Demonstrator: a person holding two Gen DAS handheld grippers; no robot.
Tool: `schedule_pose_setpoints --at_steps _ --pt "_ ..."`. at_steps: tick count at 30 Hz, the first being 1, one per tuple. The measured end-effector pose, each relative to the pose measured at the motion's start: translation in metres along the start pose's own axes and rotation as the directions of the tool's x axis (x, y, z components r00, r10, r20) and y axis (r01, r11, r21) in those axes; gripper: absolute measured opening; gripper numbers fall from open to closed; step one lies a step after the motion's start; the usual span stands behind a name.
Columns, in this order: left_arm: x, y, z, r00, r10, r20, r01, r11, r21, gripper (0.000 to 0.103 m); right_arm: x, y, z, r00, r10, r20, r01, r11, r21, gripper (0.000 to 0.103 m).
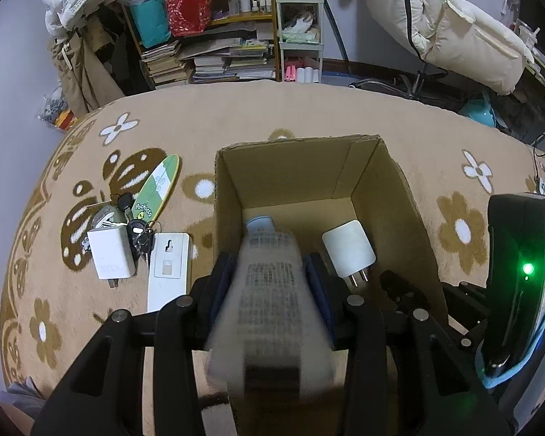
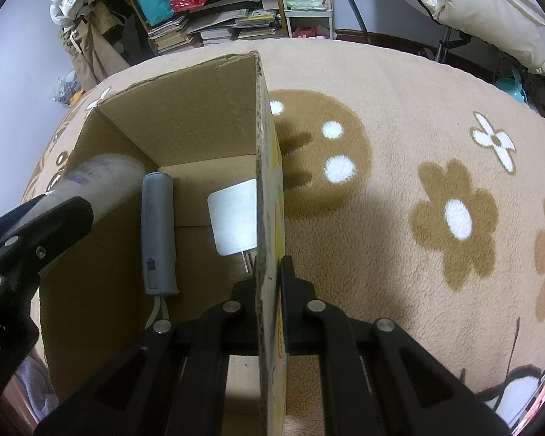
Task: Organize rigid objects
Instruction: 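Lower the lotion tube into the box and open the left tool, then move the left tool back to the items and grasp the grey power bank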
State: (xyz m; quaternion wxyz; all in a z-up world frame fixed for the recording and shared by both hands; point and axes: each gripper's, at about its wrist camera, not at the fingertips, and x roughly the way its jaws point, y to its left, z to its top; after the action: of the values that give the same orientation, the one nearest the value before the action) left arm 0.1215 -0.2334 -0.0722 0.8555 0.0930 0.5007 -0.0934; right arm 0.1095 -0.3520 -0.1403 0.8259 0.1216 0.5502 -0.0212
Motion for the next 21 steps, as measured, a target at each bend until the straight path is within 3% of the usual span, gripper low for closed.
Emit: schedule_pose_setpoints --at_steps 5,9,14,15,18,20,21 --pt "-0.001 0.003 0.0 1.0 -0.017 -0.004 0.017 1.0 -0.007 0.039 0.0 0.0 0.0 1.0 0.001 0.0 -0.001 1.0 0.001 0.009" --pt "-0.014 0.0 0.001 0.998 -0.005 0.055 0.003 1.0 0.024 0.039 0.0 0.0 0.0 1.0 0.003 0.001 -0.003 1.0 0.003 0.009" --pt "-0.03 0.01 0.006 0.997 -0.012 0.074 0.012 1.0 0.008 0.039 0.001 0.0 0.0 1.0 0.006 0.0 -0.006 1.0 0.007 0.009" --pt "-0.034 0.013 0.007 0.997 -0.012 0.079 0.012 1.0 0.001 0.041 0.001 0.0 0.0 1.0 0.005 -0.001 -0.005 1.0 0.007 0.009" --pt "-0.046 0.028 0.009 0.994 -0.004 0.11 0.006 1.0 -0.017 0.059 0.001 0.001 0.001 1.0 0.005 -0.001 -0.005 1.0 0.006 0.009" --pt "-0.054 0.036 0.009 0.991 0.017 0.131 -0.015 1.0 -0.021 0.062 0.001 0.0 0.001 1.0 0.004 0.0 -0.004 1.0 0.005 0.009" --pt "-0.056 0.043 0.009 0.991 0.03 0.133 -0.027 0.999 -0.024 0.068 0.001 0.0 0.001 1.0 0.004 -0.001 -0.004 1.0 0.006 0.009"
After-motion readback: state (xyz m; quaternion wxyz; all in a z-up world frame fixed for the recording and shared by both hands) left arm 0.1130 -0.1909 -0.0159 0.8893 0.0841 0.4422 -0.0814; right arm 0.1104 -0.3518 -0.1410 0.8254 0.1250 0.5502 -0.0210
